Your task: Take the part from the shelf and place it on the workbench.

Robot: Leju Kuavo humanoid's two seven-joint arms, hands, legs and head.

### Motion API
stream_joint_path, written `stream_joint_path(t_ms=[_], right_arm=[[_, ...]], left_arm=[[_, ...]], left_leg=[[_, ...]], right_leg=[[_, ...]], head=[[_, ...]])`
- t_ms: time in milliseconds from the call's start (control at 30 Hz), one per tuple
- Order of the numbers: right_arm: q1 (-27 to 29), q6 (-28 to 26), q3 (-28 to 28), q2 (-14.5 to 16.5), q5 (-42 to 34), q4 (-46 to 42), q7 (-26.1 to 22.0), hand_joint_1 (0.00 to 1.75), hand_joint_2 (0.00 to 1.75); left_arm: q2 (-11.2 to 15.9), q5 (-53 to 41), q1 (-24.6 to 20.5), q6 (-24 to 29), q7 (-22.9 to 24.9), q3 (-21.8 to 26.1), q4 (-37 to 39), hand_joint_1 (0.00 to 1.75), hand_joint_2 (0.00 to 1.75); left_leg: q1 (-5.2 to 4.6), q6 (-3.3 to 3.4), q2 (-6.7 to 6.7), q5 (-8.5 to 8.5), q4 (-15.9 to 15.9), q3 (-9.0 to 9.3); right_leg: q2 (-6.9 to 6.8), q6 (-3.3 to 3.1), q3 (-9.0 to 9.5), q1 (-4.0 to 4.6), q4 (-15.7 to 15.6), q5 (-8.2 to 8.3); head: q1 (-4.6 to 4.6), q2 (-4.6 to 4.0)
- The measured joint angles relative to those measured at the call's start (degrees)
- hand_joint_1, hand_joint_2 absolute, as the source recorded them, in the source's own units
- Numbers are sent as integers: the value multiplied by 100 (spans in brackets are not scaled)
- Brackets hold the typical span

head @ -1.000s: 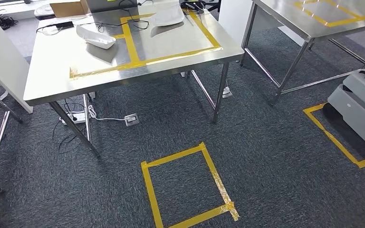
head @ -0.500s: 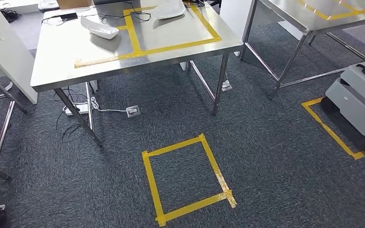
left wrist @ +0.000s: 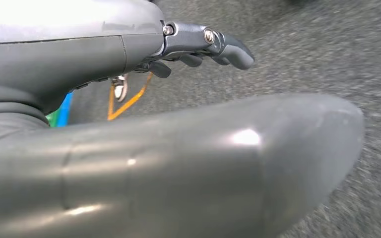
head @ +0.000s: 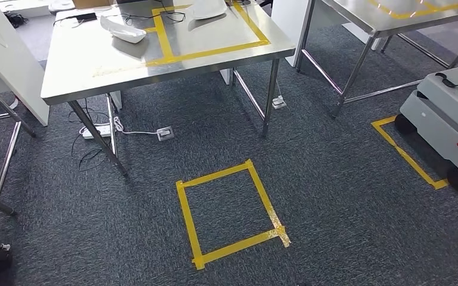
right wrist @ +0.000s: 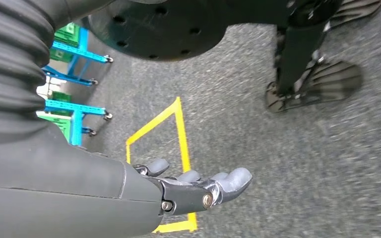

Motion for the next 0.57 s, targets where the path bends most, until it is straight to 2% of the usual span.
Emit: stream_joint_path(t_ms=[33, 67, 133, 167, 200, 233, 267, 300, 333, 367, 400, 433, 500, 567], right_arm=[[-4, 26, 0, 10, 34, 3, 27, 0, 175], [-6, 51, 0, 19, 77, 5, 47, 0, 175], [-8, 99, 0, 32, 152, 8, 81, 0, 175], [-7, 119, 0, 38, 170, 10, 99, 0, 175], [-7, 142, 0, 44, 180, 13, 114, 0, 175], [-6, 161, 0, 48, 185, 16, 123, 0, 175], [-5, 176, 0, 50, 193, 19, 129, 0, 175], [-5, 192, 0, 51, 200, 22, 132, 0, 175], [-5, 206, 0, 51, 206, 23, 138, 0, 175], [-5, 219, 0, 52, 208, 24, 144, 0, 175], [-5, 231, 0, 52, 208, 24, 153, 0, 175], [-5, 236, 0, 52, 206, 24, 164, 0, 175], [3, 235, 0, 48, 204, 25, 194, 0, 175], [12, 213, 0, 42, 196, 25, 224, 0, 175]], left_arm=[[-5, -15, -19, 0, -22, -6, 2, 0, 0], [-7, -32, -35, 0, -36, -12, 3, 0, 0], [-6, -59, -62, 0, -39, -26, 3, 0, 0], [-5, -63, -68, 0, -26, -34, 3, 0, 0], [-4, -61, -69, 0, -1, -41, 3, 0, 0], [-3, -54, -64, 0, 32, -45, 4, 0, 0], [1, -42, -55, -2, 62, -47, 4, 0, 0], [7, -23, -47, -5, 91, -47, 4, 0, 0], [14, -7, -39, -11, 112, -47, 4, 0, 0], [20, 7, -27, -18, 131, -47, 4, 0, 0], [25, 15, -11, -23, 148, -47, 5, 0, 0], [27, 17, 10, -26, 163, -47, 5, 0, 0], [21, 20, 52, -27, 184, -46, 10, 0, 0], [13, 27, 68, -33, 193, -46, 15, 0, 0]], left_leg=[[4, -29, -8, -120, 85, -44], [6, -52, -16, -340, 275, -110], [8, -78, -27, -904, 953, -282], [8, -87, -28, -1074, 1297, -331], [6, -89, -29, -1111, 1528, -323], [5, -83, -30, -1018, 1574, -230], [3, -70, -31, -855, 1423, -47], [-1, -46, -33, -735, 1088, 215], [-16, -21, -36, -711, 667, 510], [-33, 6, -40, -745, 308, 747], [-53, 31, -44, -814, 51, 886], [-73, 58, -47, -849, -58, 930], [-66, 141, -34, -769, -85, 851], [-40, 224, -14, -675, -104, 778]], right_leg=[[-8, -50, -53, -7, -13, 60], [-15, -91, -115, -17, -28, 123], [-18, -133, -274, -4, -12, 240], [-20, -136, -367, 6, 3, 301], [-22, -134, -459, 14, 25, 362], [-24, -128, -551, 20, 53, 417], [-25, -119, -640, 23, 84, 466], [-26, -104, -718, 22, 120, 512], [-27, -81, -788, 26, 155, 555], [-31, -54, -834, 27, 174, 600], [-36, -25, -859, 24, 182, 647], [-39, 7, -868, 21, 173, 698], [-30, 76, -882, 14, 160, 753], [-7, 137, -930, 12, 245, 621]], head=[[-5, 0], [-15, -1], [-34, -1], [-39, -1], [-40, 0], [-40, 0], [-40, 0], [-40, 0], [-40, -1], [-38, -1], [-39, -1], [-38, -1], [-45, 0], [-42, 0]])
